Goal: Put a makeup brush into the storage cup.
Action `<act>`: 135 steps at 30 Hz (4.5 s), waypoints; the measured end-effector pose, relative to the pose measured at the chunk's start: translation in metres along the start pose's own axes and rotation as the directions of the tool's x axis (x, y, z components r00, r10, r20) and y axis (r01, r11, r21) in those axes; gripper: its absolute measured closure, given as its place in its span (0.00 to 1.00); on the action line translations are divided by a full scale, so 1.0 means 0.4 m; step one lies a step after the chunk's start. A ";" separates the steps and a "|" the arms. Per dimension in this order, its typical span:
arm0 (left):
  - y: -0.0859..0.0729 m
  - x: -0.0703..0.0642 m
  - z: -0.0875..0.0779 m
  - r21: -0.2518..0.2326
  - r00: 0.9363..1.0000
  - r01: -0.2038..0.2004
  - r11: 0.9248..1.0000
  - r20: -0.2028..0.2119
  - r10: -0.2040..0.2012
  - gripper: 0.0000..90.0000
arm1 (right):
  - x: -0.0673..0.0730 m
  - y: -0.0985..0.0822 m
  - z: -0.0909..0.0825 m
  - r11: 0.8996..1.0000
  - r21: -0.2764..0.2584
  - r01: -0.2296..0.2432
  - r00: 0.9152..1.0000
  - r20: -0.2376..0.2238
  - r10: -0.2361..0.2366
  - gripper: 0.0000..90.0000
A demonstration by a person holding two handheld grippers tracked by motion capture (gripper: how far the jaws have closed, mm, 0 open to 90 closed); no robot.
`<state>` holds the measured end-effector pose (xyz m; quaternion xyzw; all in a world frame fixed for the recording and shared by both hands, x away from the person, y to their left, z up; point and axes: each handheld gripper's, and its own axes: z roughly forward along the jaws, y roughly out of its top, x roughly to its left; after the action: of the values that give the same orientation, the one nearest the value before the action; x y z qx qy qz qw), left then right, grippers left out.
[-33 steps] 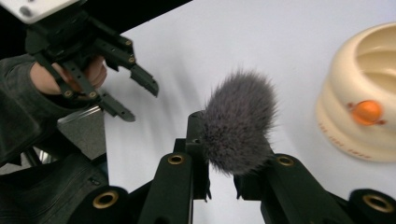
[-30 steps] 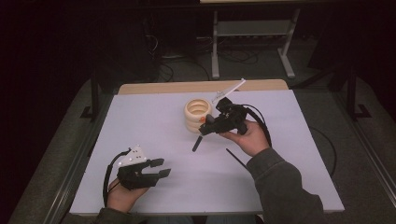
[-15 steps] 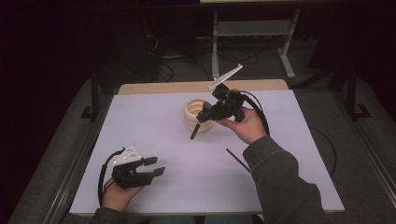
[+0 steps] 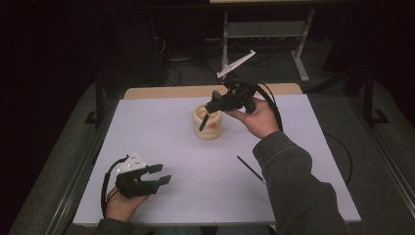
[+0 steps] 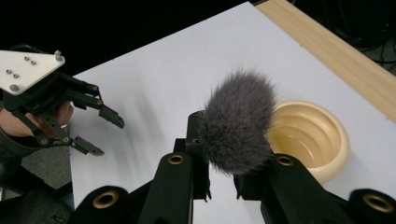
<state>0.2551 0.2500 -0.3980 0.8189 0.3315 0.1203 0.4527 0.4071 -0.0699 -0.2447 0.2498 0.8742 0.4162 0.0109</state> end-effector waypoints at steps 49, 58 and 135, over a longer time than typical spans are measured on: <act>-0.001 0.014 -0.004 -0.011 0.999 0.030 0.999 -0.014 -0.031 0.44 | -0.167 0.062 0.052 0.986 0.000 -0.165 0.967 0.198 0.161 0.86; -0.001 0.014 -0.004 -0.009 1.000 0.026 1.000 -0.015 -0.026 0.44 | -0.170 0.059 0.067 0.985 0.001 -0.174 0.966 0.195 0.170 0.86; 0.000 0.014 0.000 0.009 1.000 0.012 1.000 -0.007 -0.012 0.44 | -0.196 -0.110 0.168 0.967 -0.033 -0.254 0.958 0.129 0.256 0.60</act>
<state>0.2594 0.2536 -0.3987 0.8186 0.3384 0.1190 0.4486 0.4721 -0.0795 -0.3354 0.3870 0.8289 0.4036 0.0169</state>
